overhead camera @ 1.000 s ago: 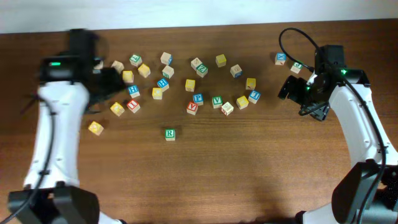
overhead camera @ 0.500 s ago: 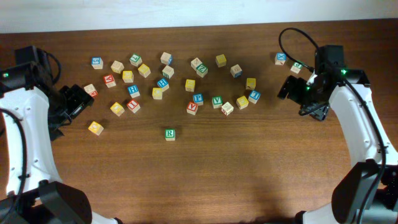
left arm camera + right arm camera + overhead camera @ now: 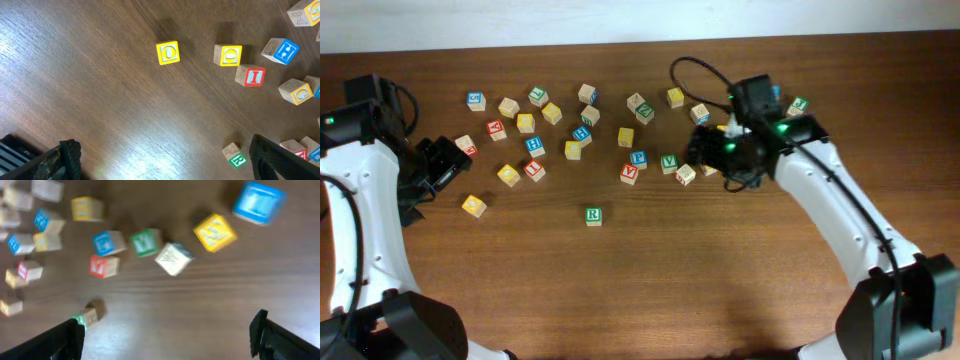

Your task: Spell out RSS

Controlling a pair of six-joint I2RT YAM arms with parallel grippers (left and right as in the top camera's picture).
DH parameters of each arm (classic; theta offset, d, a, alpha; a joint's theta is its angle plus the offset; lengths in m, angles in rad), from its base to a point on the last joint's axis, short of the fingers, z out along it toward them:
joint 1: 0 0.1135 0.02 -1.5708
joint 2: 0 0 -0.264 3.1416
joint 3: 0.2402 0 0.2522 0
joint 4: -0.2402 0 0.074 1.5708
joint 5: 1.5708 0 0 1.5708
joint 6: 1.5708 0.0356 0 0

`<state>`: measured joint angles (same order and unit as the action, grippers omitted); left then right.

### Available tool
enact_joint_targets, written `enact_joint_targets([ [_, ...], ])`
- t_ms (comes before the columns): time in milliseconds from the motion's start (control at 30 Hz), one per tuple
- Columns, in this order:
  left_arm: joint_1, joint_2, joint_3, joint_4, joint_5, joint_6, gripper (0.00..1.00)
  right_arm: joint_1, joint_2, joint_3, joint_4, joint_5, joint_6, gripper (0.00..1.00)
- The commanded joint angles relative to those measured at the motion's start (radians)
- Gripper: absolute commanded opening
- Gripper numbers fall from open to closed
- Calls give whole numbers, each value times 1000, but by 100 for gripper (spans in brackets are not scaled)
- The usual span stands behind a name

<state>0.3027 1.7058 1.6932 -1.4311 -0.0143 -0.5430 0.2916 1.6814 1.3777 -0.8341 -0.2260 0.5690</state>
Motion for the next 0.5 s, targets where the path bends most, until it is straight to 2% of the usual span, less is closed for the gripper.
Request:
enact_joint_targets([
  [0,1,-6,-6,-1,0,-10,99,117,37,11,52,72,-158,99],
  [33,1,-6,-6,-1,0,-10,99,138,37,11,69,136,-157,98],
  [100,1,-6,-6,-1,0,-10,99,169,44,11,143,108,-174,98],
  [167,1,-6,-6,-1,0,-10,99,219,79,10,225,54,-365,98],
  [267,1,-6,-6,-1,0,-10,99,300,157,10,264,-31,-488,98],
  [400,1,-6,-6,-1,0,-10,99,385,251,10,380,-50,-505,98],
  [467,1,-6,-6,-1,0,-10,99,389,251,10,406,4,-439,98],
])
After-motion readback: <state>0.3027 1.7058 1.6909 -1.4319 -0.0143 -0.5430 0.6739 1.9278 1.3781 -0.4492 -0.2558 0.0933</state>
